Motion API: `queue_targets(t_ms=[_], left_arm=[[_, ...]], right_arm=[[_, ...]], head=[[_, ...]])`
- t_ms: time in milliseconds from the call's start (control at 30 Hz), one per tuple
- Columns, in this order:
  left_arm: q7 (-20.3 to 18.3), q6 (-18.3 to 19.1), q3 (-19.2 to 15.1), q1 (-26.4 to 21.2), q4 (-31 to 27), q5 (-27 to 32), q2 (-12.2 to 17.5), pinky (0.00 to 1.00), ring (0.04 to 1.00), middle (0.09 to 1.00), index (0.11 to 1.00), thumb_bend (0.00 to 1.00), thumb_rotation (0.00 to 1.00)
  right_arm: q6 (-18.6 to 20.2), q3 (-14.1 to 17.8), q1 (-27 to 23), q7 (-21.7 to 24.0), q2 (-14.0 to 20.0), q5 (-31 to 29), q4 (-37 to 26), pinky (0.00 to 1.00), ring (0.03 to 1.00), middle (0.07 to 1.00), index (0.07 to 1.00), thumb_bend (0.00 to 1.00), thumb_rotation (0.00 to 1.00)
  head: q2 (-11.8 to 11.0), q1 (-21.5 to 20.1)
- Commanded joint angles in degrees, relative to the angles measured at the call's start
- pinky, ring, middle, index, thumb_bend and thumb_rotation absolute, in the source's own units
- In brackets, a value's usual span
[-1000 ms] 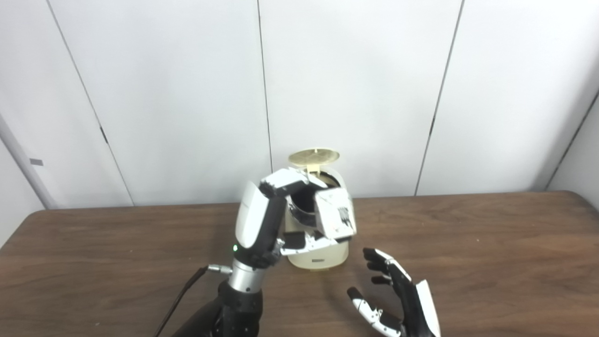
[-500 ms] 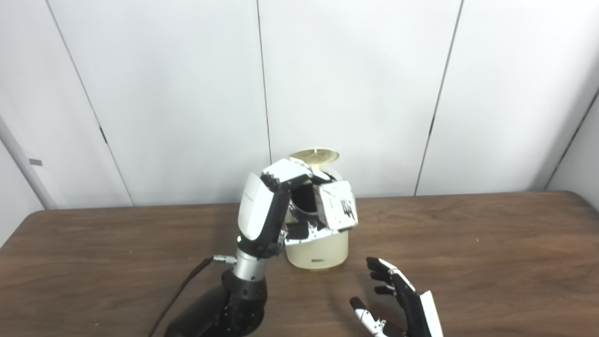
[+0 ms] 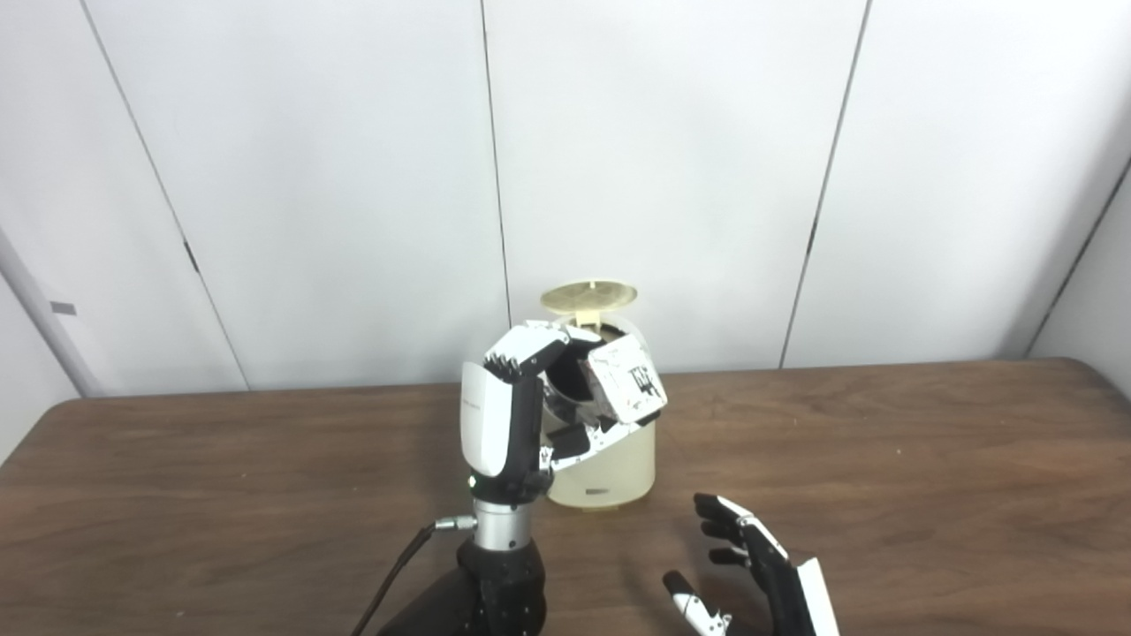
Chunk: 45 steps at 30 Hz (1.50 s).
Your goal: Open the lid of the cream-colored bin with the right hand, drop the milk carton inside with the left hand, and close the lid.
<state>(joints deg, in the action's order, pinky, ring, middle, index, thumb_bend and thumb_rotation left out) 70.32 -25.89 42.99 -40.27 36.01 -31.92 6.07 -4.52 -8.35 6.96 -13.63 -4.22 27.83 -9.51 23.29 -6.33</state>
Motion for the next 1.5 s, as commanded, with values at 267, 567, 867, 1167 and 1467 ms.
queue_targets(t_ms=[267,567,867,1167,1467], left_arm=[[2.43,-1.03,1.46,-5.55,3.74,-4.19,-0.31,0.55,0.449,0.489,0.474,0.50,0.00],[2.43,-1.03,0.51,-7.93,7.08,-4.34,-0.43,0.55,0.463,0.486,0.467,0.50,0.00],[2.42,-1.04,0.64,-9.39,9.40,-0.47,-0.29,0.52,0.460,0.492,0.459,0.50,0.00],[2.43,-1.04,1.73,-11.44,13.01,2.53,0.33,0.52,0.462,0.497,0.452,0.50,0.00],[0.43,-1.04,3.93,-12.11,16.68,12.34,-0.15,0.52,0.483,0.497,0.446,0.50,0.00]], right_arm=[[-1.80,-0.69,2.61,-0.74,-0.67,-0.12,-0.67,0.66,0.766,0.788,0.771,0.24,0.22],[-0.63,-1.16,4.55,-0.68,-0.97,1.40,-2.75,0.65,0.758,0.779,0.767,0.24,0.30],[-1.26,-1.33,5.42,-0.43,-0.82,0.81,-3.23,0.64,0.754,0.780,0.769,0.24,0.27],[-1.18,-1.28,6.23,-0.68,-1.03,0.65,-3.72,0.64,0.754,0.778,0.766,0.24,0.25],[-0.98,-1.56,6.58,-0.88,-1.44,0.89,-3.99,0.65,0.753,0.777,0.769,0.24,0.31]], head=[[-0.71,-1.02],[-0.53,-0.80],[-0.60,-1.05],[-0.70,-0.98],[-0.13,-1.16]])
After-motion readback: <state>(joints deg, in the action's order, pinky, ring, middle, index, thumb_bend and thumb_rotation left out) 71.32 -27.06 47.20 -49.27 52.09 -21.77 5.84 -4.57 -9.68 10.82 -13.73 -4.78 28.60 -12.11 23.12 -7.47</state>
